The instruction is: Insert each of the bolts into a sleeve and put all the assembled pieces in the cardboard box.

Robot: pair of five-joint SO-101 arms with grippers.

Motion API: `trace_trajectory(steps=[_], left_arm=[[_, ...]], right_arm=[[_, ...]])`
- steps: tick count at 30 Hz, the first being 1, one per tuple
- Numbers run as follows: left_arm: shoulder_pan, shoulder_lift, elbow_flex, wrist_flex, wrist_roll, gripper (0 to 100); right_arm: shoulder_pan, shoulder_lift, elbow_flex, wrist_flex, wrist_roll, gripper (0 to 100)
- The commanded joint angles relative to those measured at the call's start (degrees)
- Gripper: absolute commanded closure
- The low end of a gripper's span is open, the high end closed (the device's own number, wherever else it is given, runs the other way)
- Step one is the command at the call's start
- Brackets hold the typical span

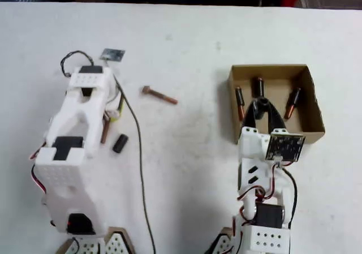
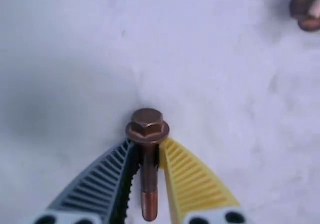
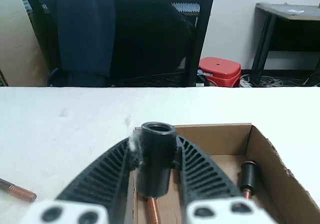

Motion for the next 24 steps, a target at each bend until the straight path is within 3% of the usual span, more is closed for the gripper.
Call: trace_trajectory(steps=[1,13,24], left_arm=[[2.15,-4.35,-0.44,1.85,-1.85,98],[6.55,-24.66,0.44,10.37,-1.85,98],[8.13,-54.81,22.86,1.14,-1.93,98]], right_arm=[[-2.68,-0.4,0.53,0.04,0.0,98.1],[-9.89,-0.4,0.53,0.13,0.0,98.1],[-18.51,-0.4,0.53,1.71,0.0,98.1]])
